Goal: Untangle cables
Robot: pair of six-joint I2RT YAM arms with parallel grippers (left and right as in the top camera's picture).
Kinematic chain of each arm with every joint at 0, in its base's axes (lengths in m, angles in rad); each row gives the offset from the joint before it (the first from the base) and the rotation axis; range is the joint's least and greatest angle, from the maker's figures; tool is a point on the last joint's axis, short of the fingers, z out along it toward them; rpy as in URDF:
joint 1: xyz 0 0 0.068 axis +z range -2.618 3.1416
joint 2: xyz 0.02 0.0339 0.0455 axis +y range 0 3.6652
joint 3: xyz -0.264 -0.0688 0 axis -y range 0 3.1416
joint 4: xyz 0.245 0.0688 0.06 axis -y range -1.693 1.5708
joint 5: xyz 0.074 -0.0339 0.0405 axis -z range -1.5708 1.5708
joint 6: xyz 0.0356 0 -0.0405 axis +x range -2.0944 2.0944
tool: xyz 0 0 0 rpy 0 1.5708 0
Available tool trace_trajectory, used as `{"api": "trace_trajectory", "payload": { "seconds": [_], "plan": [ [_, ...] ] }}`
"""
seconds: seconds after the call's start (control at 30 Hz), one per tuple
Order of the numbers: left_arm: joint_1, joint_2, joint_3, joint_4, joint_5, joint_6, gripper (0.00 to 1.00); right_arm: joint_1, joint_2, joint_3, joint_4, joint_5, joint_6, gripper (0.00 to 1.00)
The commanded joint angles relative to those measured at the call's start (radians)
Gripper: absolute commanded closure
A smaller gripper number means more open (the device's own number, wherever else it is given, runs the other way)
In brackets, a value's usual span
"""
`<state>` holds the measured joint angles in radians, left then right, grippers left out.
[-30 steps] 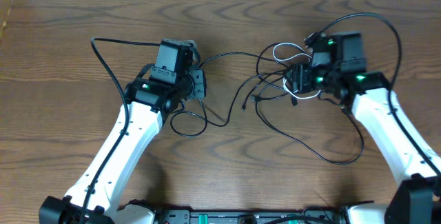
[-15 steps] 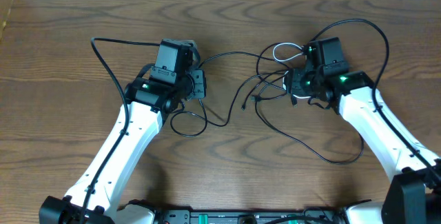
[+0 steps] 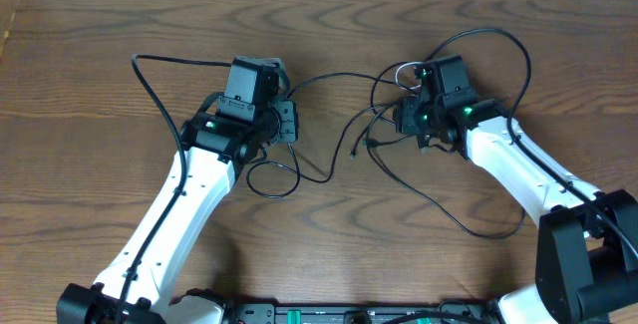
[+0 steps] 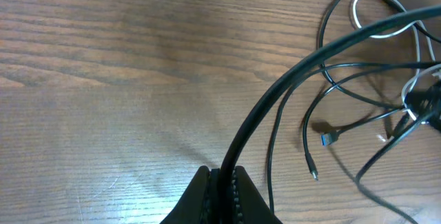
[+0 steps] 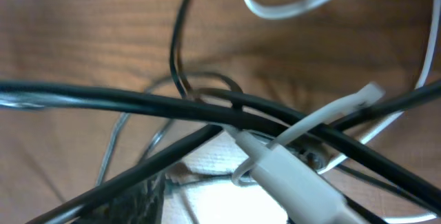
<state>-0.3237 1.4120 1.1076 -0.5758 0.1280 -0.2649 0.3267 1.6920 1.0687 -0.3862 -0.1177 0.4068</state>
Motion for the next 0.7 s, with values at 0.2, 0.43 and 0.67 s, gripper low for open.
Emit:
{"api": "trace_trajectory", "payload": {
  "seconds": [0.2,0.43,0.67],
  "plan": [
    [-0.003,0.008,0.009,0.001,-0.010,0.009,0.93,0.043,0.026,0.002,0.018,0.090,0.008,0.57],
    [-0.003,0.008,0.009,0.000,-0.010,0.009,0.93,0.066,0.097,0.002,0.082,0.129,0.008,0.59],
    [-0.003,0.008,0.009,0.000,-0.010,0.009,0.93,0.066,0.078,0.004,0.085,0.148,0.007,0.99]
  ]
}}
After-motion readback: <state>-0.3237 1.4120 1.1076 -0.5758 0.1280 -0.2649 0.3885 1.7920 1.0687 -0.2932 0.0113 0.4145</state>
